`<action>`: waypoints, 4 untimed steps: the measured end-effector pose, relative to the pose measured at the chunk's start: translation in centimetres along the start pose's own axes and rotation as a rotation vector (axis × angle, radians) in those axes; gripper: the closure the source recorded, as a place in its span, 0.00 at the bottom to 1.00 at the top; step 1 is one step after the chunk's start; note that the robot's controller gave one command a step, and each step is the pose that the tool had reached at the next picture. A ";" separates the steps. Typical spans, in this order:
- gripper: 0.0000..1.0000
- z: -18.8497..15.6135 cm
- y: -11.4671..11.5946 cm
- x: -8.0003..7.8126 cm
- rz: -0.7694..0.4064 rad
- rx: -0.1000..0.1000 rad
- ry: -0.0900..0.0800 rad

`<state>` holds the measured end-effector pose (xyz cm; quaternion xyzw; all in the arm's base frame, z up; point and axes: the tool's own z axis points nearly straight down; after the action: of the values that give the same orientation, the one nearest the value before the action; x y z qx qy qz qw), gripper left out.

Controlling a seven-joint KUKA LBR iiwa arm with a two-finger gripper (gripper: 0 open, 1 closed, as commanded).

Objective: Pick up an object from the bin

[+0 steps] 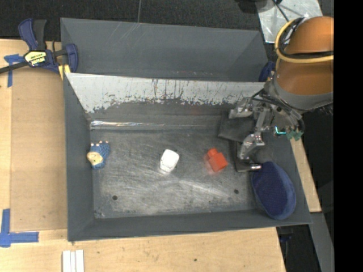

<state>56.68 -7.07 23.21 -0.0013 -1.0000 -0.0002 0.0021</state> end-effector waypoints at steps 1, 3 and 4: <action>0.00 15.5 3.1 -1.0 0.001 0.000 -0.003; 0.00 15.6 19.1 -6.4 -0.109 0.007 -0.004; 1.00 15.4 19.4 -6.8 -0.108 -0.001 -0.028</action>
Offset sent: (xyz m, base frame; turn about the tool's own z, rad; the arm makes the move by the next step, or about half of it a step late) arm 0.0102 0.0303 -0.1518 0.0018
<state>63.44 12.29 7.82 0.0527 -0.9985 -0.0008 -0.0117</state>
